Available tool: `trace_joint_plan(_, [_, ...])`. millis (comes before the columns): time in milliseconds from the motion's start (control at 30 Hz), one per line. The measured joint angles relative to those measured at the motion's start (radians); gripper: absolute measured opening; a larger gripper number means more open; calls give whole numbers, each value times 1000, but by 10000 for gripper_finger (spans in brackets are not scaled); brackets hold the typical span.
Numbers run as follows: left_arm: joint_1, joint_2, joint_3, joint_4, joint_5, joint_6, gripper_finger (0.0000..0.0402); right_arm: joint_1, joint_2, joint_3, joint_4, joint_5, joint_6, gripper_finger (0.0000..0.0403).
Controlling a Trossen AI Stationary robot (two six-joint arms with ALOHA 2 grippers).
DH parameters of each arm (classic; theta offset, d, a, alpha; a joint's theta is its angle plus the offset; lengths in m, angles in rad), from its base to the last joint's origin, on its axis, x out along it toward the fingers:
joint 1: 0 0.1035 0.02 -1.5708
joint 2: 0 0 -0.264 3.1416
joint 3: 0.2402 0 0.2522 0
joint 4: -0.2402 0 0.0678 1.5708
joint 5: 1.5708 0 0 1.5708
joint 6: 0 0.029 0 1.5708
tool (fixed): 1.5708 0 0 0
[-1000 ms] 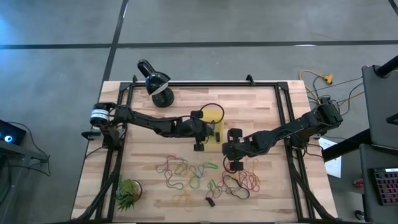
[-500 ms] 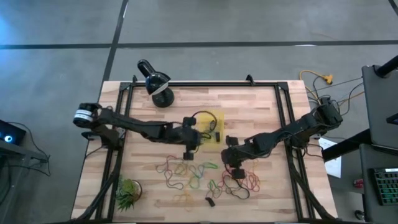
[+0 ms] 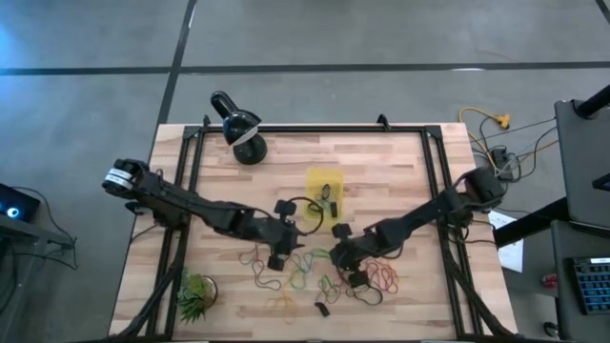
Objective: Pick and place rubber bands into bin
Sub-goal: Put the green rubber band into the yellow bin
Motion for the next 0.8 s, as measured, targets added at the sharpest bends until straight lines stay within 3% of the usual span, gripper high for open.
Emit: trace_joint_plan(800, [-25, -4, -67, -1, -15, -95, 103, -7, 31, 1, 62, 75, -40, 57])
